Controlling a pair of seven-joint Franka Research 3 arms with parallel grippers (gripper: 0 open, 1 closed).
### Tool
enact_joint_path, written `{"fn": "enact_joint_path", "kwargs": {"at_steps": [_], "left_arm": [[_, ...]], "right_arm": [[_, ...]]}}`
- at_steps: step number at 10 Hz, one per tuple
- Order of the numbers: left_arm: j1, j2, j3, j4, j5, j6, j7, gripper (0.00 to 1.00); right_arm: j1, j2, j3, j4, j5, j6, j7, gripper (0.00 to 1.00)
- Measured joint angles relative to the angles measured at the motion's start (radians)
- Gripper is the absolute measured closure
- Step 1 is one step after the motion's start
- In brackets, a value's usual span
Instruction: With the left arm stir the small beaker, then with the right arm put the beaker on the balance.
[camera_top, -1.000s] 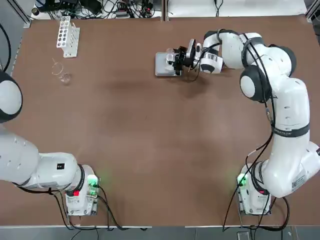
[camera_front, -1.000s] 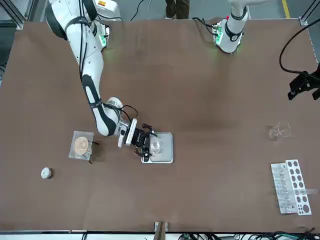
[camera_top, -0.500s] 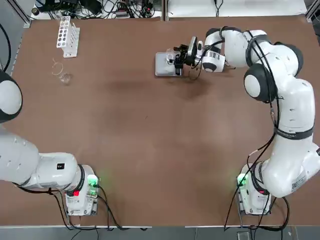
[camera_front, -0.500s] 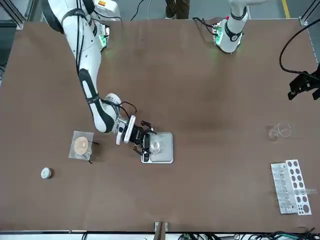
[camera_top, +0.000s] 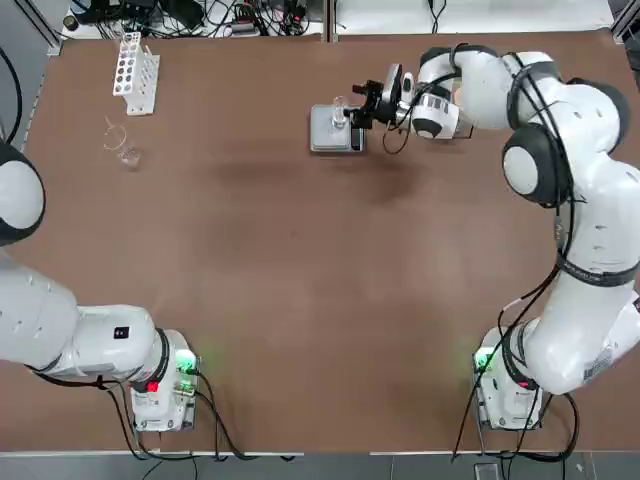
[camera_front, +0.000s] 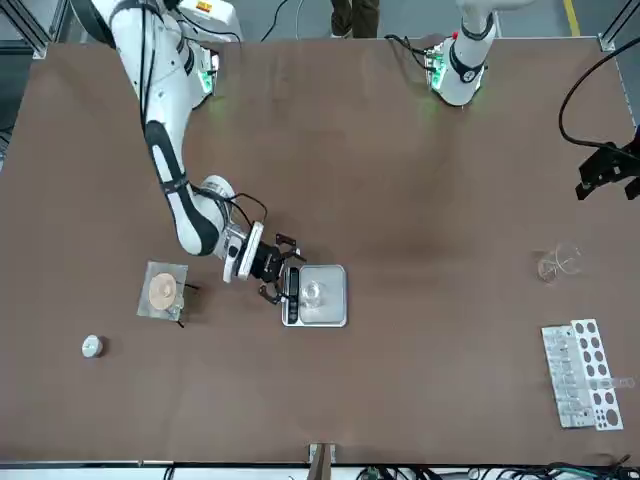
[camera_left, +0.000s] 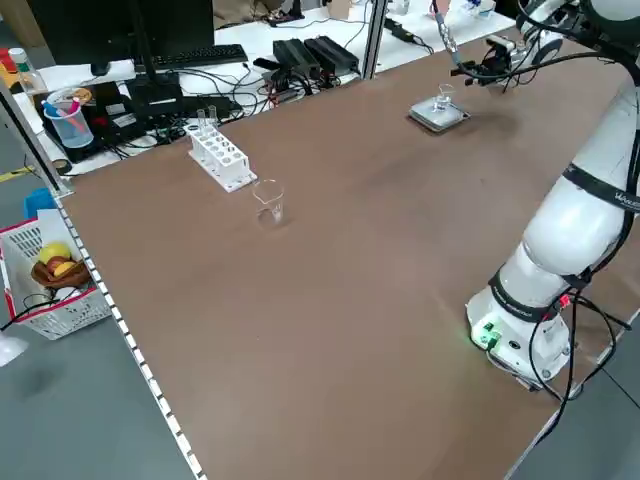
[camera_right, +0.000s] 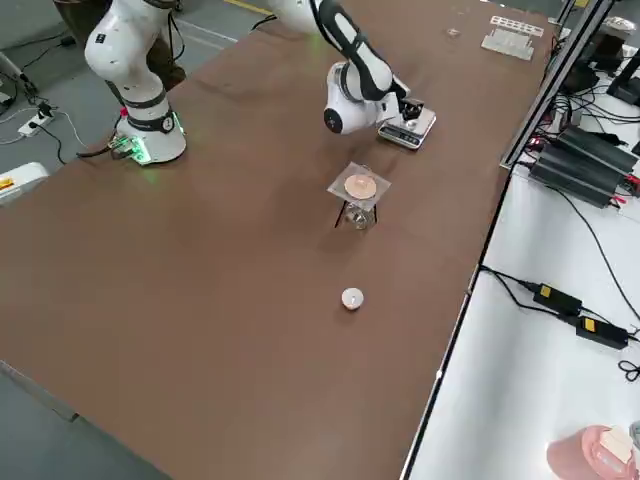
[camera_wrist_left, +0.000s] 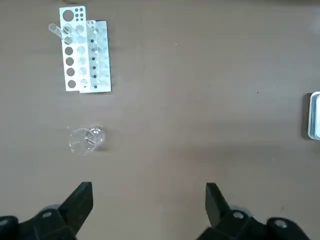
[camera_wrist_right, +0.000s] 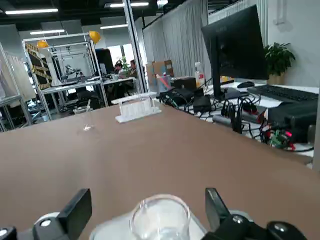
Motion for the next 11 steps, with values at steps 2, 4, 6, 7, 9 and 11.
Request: {"fn": "enact_joint_path", "kwargs": {"at_steps": [2, 4, 6, 7, 9, 11], "left_arm": [[0.000, 0.000, 0.000, 0.000, 0.000, 0.000, 0.000, 0.00], [0.000, 0.000, 0.000, 0.000, 0.000, 0.000, 0.000, 0.00], [0.001, 0.000, 0.000, 0.000, 0.000, 0.000, 0.000, 0.00], [0.001, 0.000, 0.000, 0.000, 0.000, 0.000, 0.000, 0.00], [0.000, 0.000, 0.000, 0.000, 0.000, 0.000, 0.000, 0.00], [-0.001, 0.000, -0.001, 0.000, 0.000, 0.000, 0.000, 0.00]], "right_arm": [[0.000, -0.064, 0.001, -0.018, -0.080, 0.070, 0.091, 0.00], [0.005, -0.132, 0.012, -0.019, -0.169, 0.204, 0.260, 0.00], [0.018, -0.212, 0.057, -0.012, -0.302, 0.407, 0.513, 0.00], [0.023, -0.257, 0.074, -0.010, -0.430, 0.504, 0.693, 0.00], [0.028, -0.335, 0.077, -0.022, -0.697, 0.592, 1.087, 0.00], [0.021, -0.374, 0.064, -0.044, -1.015, 0.591, 1.451, 0.00]]}}
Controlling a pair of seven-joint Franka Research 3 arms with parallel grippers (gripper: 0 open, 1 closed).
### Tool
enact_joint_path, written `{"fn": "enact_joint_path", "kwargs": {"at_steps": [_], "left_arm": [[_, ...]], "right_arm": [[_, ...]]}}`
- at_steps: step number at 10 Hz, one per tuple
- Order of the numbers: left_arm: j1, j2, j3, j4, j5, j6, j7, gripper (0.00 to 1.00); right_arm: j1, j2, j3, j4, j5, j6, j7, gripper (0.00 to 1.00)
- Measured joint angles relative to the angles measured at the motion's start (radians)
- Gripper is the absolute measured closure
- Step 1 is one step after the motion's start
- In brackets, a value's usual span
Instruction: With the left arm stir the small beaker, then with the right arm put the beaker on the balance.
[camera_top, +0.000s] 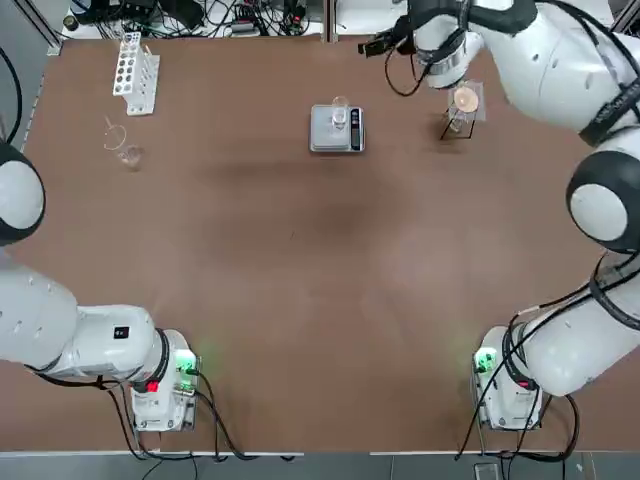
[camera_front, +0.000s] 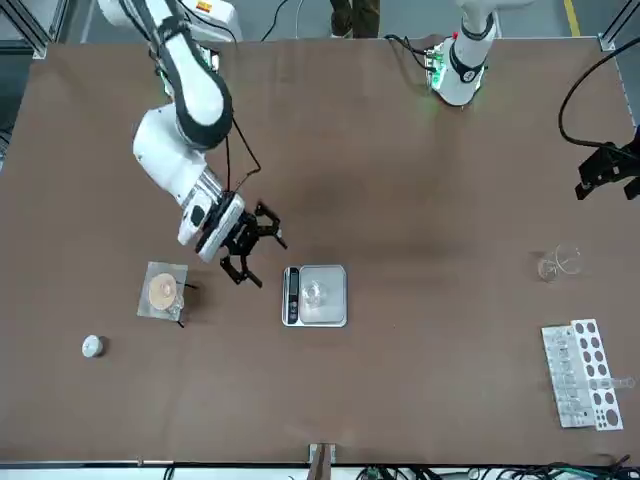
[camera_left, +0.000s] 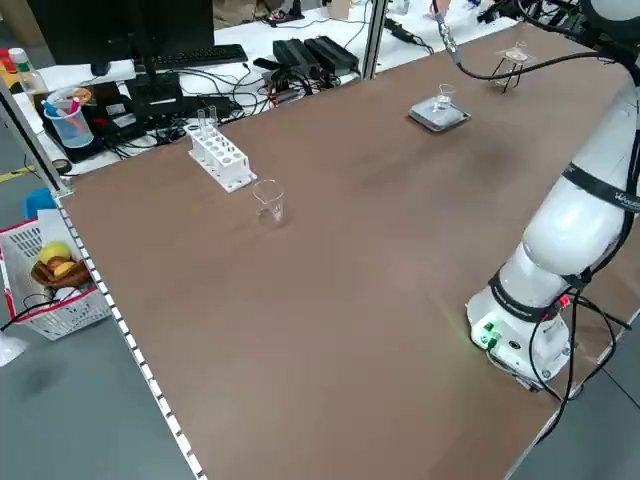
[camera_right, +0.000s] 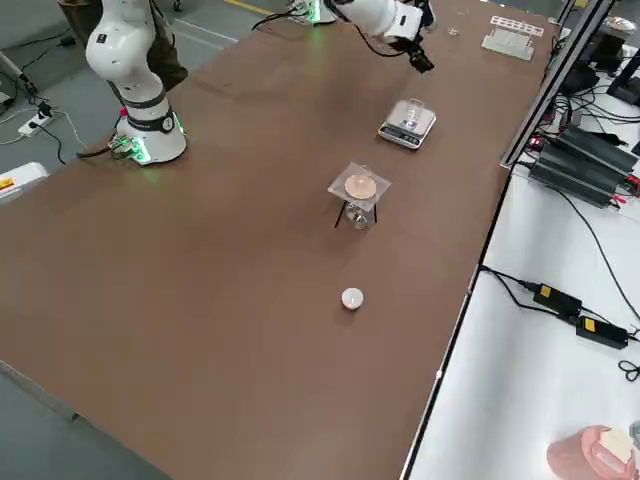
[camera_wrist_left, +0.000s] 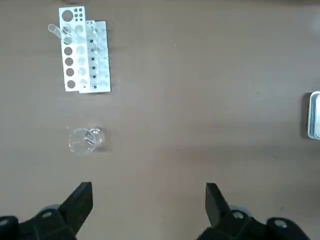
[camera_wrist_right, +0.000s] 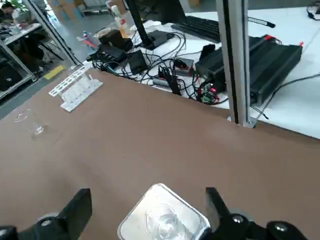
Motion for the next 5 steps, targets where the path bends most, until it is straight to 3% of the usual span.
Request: {"fn": "enact_joint_path", "kwargs": {"at_steps": [2, 5], "left_arm": [[0.000, 0.000, 0.000, 0.000, 0.000, 0.000, 0.000, 0.00], [-0.002, 0.000, -0.002, 0.000, 0.000, 0.000, 0.000, 0.00]], "right_arm": [[-0.033, -0.042, -0.032, -0.002, -0.224, -0.123, 0.292, 0.00], [-0.072, -0.111, -0.105, 0.063, -0.708, -0.431, 0.835, 0.00]]}}
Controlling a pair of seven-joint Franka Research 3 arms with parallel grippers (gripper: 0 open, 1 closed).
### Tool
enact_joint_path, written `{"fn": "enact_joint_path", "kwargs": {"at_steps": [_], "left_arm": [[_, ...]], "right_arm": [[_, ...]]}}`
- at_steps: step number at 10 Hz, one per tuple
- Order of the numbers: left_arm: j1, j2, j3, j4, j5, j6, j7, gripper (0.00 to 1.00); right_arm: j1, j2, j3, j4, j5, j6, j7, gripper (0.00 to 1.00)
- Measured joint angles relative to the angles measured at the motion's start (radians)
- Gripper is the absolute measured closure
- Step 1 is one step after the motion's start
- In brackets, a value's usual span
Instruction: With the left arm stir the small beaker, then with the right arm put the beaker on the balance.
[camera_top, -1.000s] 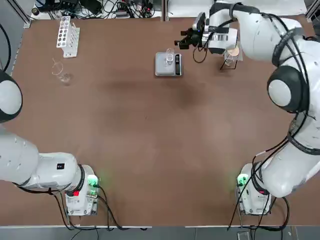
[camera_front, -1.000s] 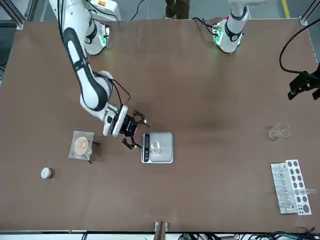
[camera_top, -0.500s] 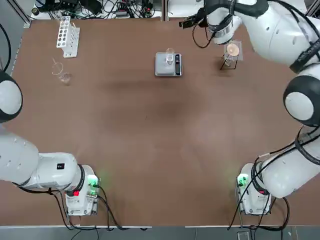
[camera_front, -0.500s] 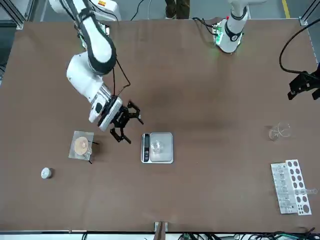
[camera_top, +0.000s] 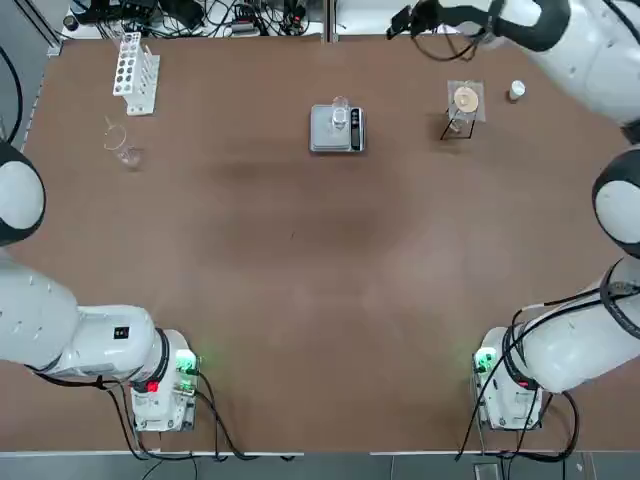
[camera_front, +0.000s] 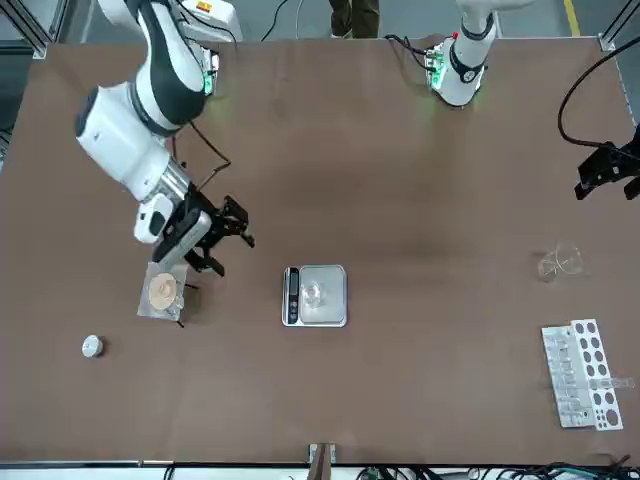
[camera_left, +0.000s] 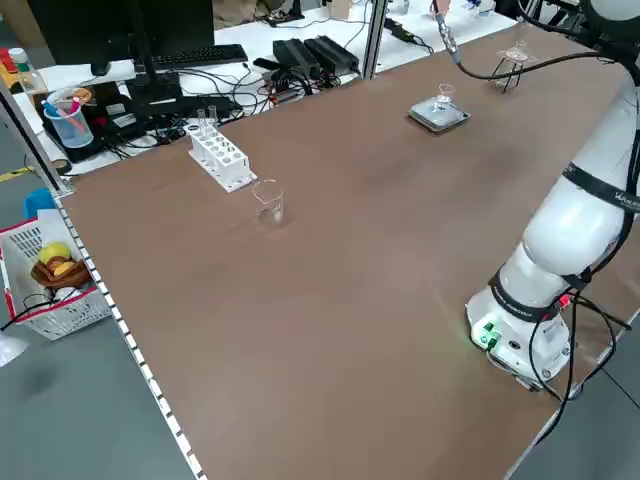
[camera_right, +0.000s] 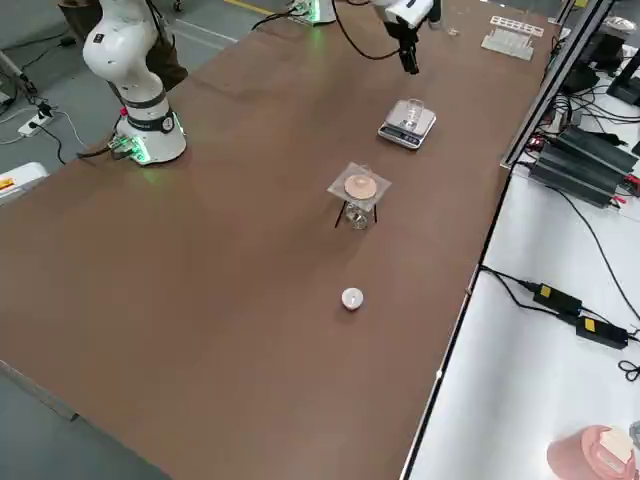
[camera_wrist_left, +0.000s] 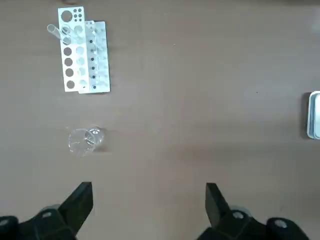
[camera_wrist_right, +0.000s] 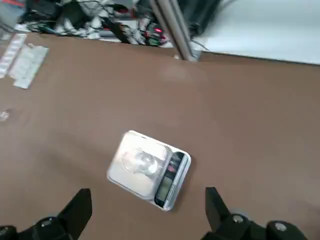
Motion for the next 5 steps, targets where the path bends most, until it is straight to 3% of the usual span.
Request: {"fn": "enact_joint_path", "kwargs": {"at_steps": [2, 5], "left_arm": [[-0.001, -0.002, -0.010, 0.001, 0.000, -0.004, 0.000, 0.00], [-0.001, -0.003, -0.016, 0.002, 0.000, -0.007, 0.000, 0.00]], "right_arm": [[-0.033, -0.025, -0.028, 0.068, -0.131, -0.228, 0.195, 0.00], [-0.148, -0.074, -0.045, 0.126, -0.289, -0.507, 0.321, 0.00]]}}
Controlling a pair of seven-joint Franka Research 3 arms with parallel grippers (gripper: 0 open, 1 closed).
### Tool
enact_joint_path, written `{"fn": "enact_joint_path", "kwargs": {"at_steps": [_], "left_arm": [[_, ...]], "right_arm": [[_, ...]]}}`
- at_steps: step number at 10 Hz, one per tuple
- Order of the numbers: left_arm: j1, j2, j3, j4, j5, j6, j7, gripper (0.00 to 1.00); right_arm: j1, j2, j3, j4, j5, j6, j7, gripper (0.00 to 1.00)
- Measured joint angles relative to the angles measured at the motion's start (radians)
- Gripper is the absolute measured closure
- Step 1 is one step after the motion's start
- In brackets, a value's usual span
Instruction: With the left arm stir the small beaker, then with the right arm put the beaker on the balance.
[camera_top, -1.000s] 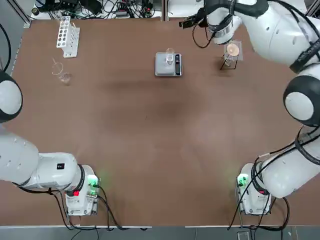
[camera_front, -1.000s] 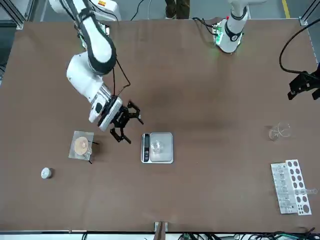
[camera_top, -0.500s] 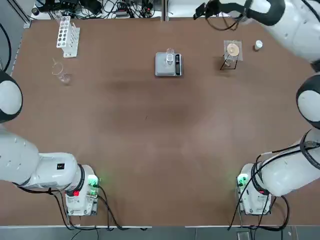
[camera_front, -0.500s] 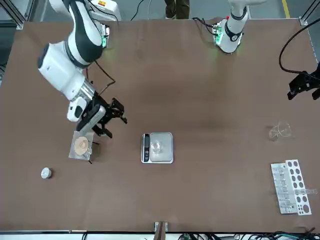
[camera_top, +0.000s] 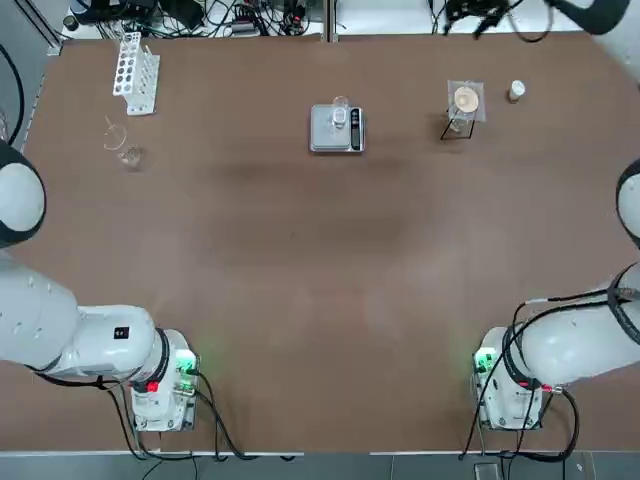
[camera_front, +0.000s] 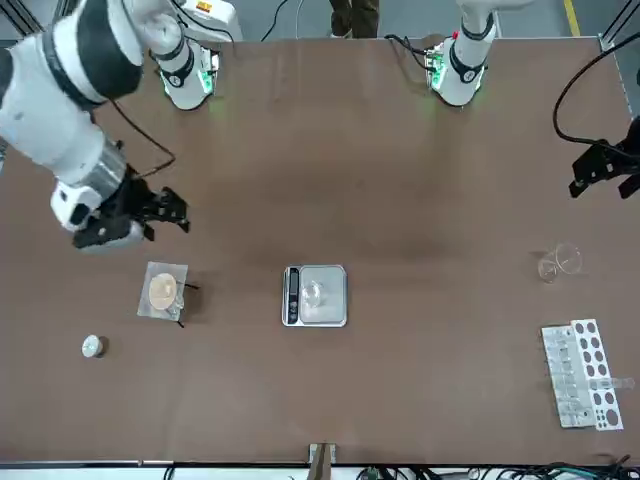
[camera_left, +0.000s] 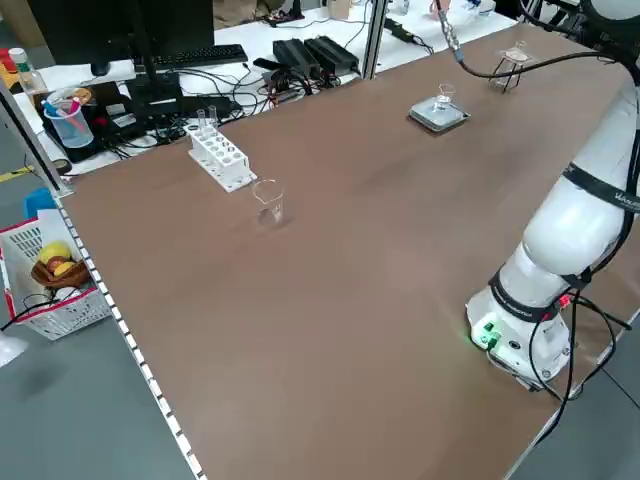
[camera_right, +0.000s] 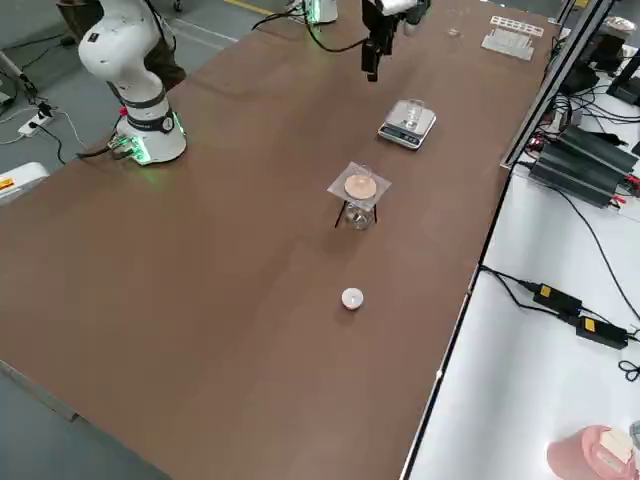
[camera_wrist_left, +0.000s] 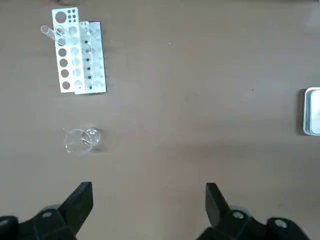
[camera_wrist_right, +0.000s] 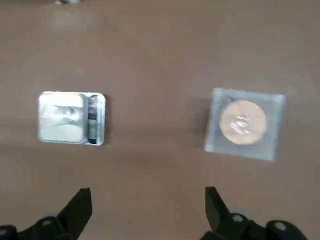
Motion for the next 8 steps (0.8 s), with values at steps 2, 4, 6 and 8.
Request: {"fn": "enact_joint_path", "kwargs": {"at_steps": [2, 4, 6, 8], "left_arm": [[0.000, 0.000, 0.000, 0.000, 0.000, -0.001, 0.000, 0.00], [0.001, 0.000, 0.000, 0.000, 0.000, -0.002, 0.000, 0.00], [0.001, 0.000, 0.000, 0.000, 0.000, -0.004, 0.000, 0.00], [0.001, 0.000, -0.001, 0.000, 0.000, -0.018, 0.000, 0.00]], "right_arm": [[-0.076, -0.028, -0.002, 0.020, -0.064, -0.089, 0.012, 0.00], [-0.135, -0.044, -0.002, 0.026, -0.115, -0.119, -0.098, 0.00], [-0.165, -0.057, -0.002, 0.043, -0.138, -0.144, -0.147, 0.00], [-0.168, -0.060, -0.001, 0.057, -0.150, -0.148, -0.160, 0.00]]}}
